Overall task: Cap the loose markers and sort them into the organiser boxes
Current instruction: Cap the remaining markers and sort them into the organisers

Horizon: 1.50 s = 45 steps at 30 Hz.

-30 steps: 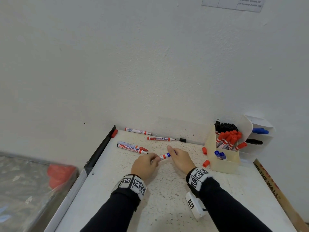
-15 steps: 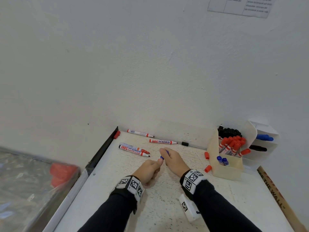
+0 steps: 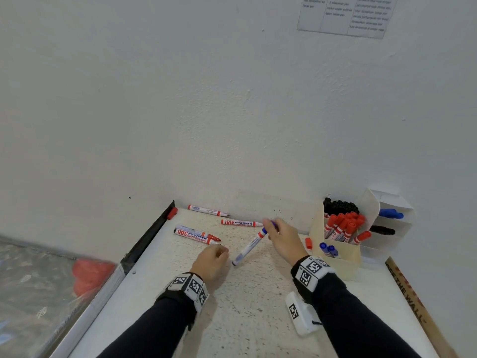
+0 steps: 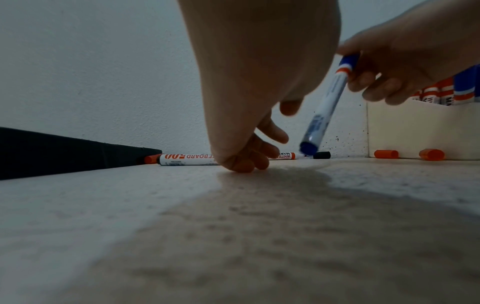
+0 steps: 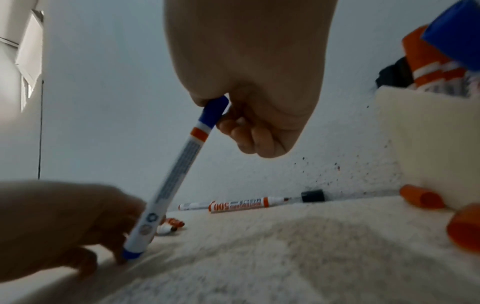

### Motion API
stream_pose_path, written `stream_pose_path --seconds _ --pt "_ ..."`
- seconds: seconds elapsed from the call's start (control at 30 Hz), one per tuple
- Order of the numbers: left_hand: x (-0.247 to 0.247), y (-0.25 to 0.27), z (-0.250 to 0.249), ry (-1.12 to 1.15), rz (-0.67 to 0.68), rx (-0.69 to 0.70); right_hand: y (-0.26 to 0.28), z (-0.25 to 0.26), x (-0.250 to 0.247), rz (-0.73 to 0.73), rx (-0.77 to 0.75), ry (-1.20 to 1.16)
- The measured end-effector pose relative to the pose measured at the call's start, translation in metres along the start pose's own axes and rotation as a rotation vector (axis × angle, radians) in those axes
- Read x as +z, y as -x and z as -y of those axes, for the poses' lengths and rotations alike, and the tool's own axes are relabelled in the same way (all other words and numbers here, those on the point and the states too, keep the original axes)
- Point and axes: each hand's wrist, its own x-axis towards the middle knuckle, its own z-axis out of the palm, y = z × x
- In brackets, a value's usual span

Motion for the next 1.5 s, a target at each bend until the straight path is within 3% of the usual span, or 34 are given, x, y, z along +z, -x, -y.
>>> stream_pose_path --seconds 0.13,0.23,0.33,0.4,0.5,0.63,0.7,0.9,1.0,1.07,1.17,1.27,1.5 --pt "-0.001 -0.011 0.002 -0.129 0.040 -0.014 -0.003 0.004 -0.037 -0.186 -0.025 -0.133" --pt "-0.004 -0.014 0.002 -0.190 -0.032 -0.046 -0.007 0.008 -0.065 -0.266 -0.061 -0.128" --pt "-0.004 -0.014 -0.004 -0.493 -0.071 -0.081 -0.007 0.006 -0.105 -0.379 -0.065 -0.090" --pt "-0.004 -0.017 -0.003 -0.643 -0.055 -0.096 -0.008 0.001 -0.133 -0.478 -0.042 0.055" --pt "-0.004 -0.021 0.000 -0.737 -0.032 -0.052 -0.007 -0.008 -0.165 -0.604 -0.023 0.104" --pt "-0.008 -0.024 -0.001 -0.718 -0.036 0.093 0.004 -0.013 -0.184 -0.723 -0.148 -0.014" --pt "-0.007 -0.025 -0.003 -0.691 -0.012 0.158 0.010 -0.017 -0.185 -0.660 -0.139 0.006" --pt "-0.003 -0.026 -0.009 -0.517 0.070 0.206 0.029 -0.045 -0.157 -0.162 -0.010 0.348" --pt "-0.006 -0.025 -0.006 -0.604 0.038 0.188 0.029 -0.062 -0.142 0.073 0.113 0.482" --pt "-0.010 -0.022 -0.006 -0.706 -0.006 0.185 0.029 -0.069 -0.134 0.153 0.148 0.527" --pt "-0.014 -0.018 -0.005 -0.752 -0.025 0.136 0.030 -0.073 -0.124 0.082 0.014 0.528" --pt "-0.017 -0.019 -0.004 -0.729 -0.010 0.090 0.030 -0.074 -0.117 0.120 -0.112 0.634" --pt "-0.023 -0.020 -0.004 -0.739 0.036 0.042 0.025 -0.054 -0.110 -0.158 -0.044 0.805"
